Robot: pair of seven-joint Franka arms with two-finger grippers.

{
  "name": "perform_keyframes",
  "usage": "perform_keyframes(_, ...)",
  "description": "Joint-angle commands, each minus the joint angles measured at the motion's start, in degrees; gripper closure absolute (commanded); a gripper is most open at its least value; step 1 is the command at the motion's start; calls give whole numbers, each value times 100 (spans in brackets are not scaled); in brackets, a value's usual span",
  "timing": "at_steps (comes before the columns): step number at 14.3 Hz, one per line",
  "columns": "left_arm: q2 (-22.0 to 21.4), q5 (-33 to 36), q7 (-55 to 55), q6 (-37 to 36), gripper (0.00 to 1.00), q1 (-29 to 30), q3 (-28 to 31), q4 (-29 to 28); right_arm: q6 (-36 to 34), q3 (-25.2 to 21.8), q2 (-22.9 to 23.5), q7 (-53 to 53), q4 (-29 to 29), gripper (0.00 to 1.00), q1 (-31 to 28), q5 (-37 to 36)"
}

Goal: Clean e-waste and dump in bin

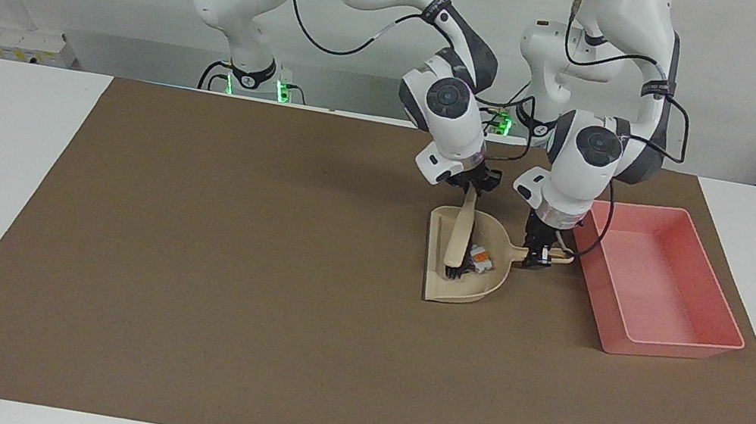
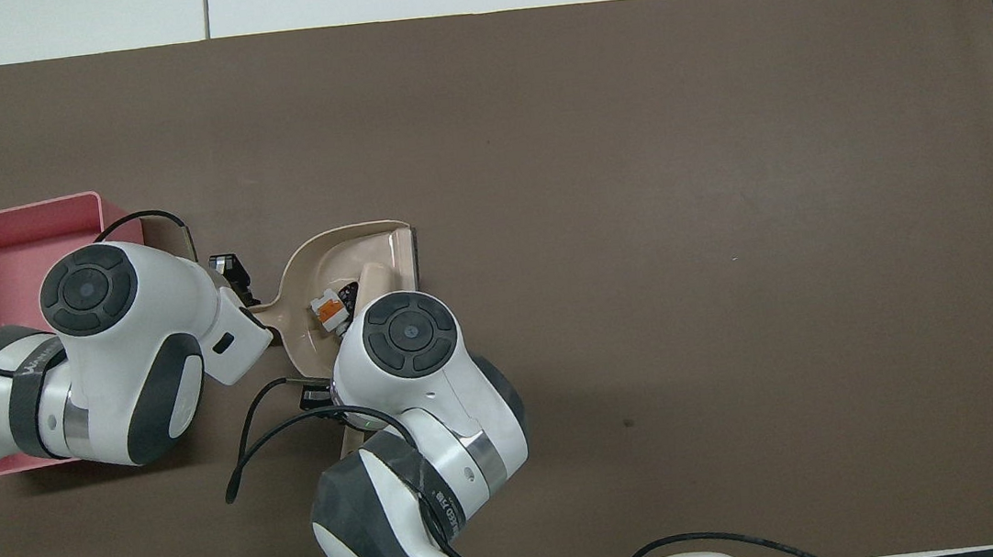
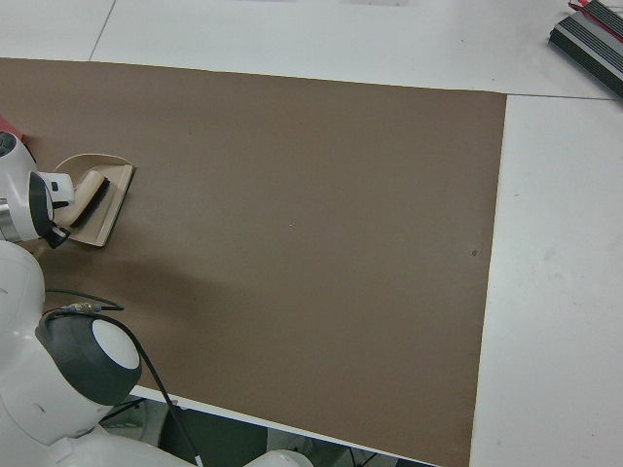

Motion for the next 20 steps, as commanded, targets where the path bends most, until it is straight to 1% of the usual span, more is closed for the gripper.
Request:
perform_keyframes(1, -53, -138, 167, 234, 100, 80, -5, -120, -359, 1, 19, 103, 130, 100, 8, -429)
perform_keyframes(4, -53, -138, 228, 226, 100, 89, -5, -111, -702, 1, -7, 173, 253, 100, 8, -843)
perform_keyframes(7, -53, -138, 255, 199, 100, 89, -5, -85, -790, -8, -60, 173, 288, 100, -1, -896)
perform_keyframes(9, -61, -138, 307, 182, 100, 98, -5, -76, -983, -25, -235, 139, 297, 100, -79, -1132)
perform_keyframes(10, -62, -138, 325, 182, 100, 98, -5, -67, -1071, -25, -410, 121, 289, 100, -114, -1273)
perform_keyframes(11, -62, -138, 334, 173, 100, 98, -5, -67, -1255, -43, -507, 121, 280, 100, -184, -1291)
perform_keyframes(14, -88, -138, 386, 155, 100, 142, -5, -67, -1808, -43, -946, -246, 148, 100, -553, -1423)
perform_keyframes(16, -158, -147, 527, -11, 100, 273, -5, -49, -2274, -52, -1323, -834, -132, 100, -974, -1625)
perform_keyframes(17, -237, -182, 553, -99, 100, 291, -5, -14, -2398, -43, -1552, -1211, -377, 100, -1246, -1730)
perform_keyframes(18, -272, -312, 649, -265, 100, 308, -5, 108, -2486, -52, -1798, -1607, -684, 100, -1518, -1827)
perform_keyframes(20, -377, -533, 843, -843, 100, 388, -5, 485, -2531, -52, -2176, -2258, -1238, 100, -2002, -2073)
